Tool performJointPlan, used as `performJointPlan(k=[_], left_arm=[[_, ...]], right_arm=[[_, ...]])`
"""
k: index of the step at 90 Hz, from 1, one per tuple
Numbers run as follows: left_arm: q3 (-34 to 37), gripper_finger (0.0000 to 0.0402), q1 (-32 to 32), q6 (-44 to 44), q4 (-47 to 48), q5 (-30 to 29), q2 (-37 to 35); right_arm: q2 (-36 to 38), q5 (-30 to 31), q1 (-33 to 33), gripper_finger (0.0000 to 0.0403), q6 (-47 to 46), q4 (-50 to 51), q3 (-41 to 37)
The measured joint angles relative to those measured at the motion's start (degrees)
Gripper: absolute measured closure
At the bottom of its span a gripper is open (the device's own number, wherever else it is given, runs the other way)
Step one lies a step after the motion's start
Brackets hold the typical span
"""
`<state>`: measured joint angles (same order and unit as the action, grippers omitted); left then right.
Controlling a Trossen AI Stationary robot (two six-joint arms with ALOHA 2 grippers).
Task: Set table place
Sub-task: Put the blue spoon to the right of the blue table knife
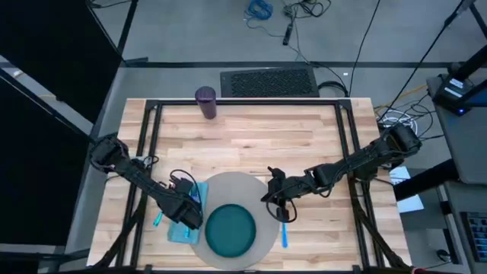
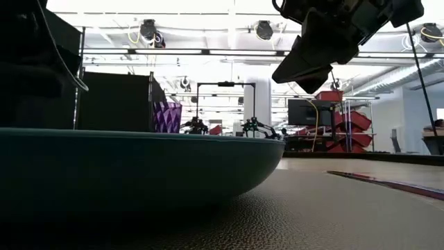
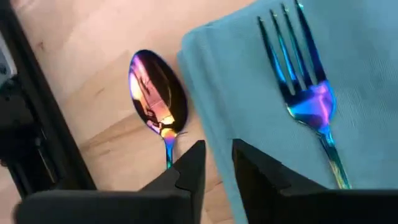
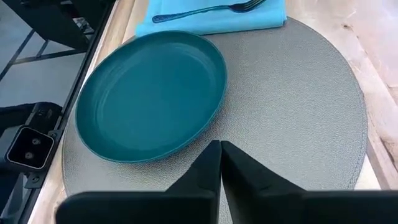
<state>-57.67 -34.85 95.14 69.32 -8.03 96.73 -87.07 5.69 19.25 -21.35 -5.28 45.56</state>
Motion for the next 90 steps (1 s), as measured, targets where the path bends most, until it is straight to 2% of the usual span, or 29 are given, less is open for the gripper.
performJointPlan(k=[14,35,51,65,80,90], left_arm=[[-0.02,0.0273,0.02,3.09,0.07,0.07,-0.02],[-0.02,0.0269,0.11,-6.43,1.75,7.9,-0.54],[1.77,0.0269,0.08,-6.87,2.6,8.82,-5.27],[8.04,0.0269,-0.38,-3.71,-2.77,9.79,-12.15],[16.6,0.0269,-2.14,4.17,-9.21,13.15,-19.03],[19.1,0.0269,-2.47,6.37,-14.64,11.94,-20.96]], right_arm=[[0.0,0.0,0.0,0.0403,-0.02,0.0,0.0],[0.0,0.0,0.0,0.0403,-0.02,-0.02,0.0],[0.0,0.0,0.0,0.0403,-0.02,-0.02,0.0],[0.0,0.0,0.0,0.0403,-0.02,0.0,0.0],[0.0,0.0,0.0,0.0403,-0.02,0.44,0.0],[0.0,0.0,0.0,0.0403,-0.02,0.4,0.0]])
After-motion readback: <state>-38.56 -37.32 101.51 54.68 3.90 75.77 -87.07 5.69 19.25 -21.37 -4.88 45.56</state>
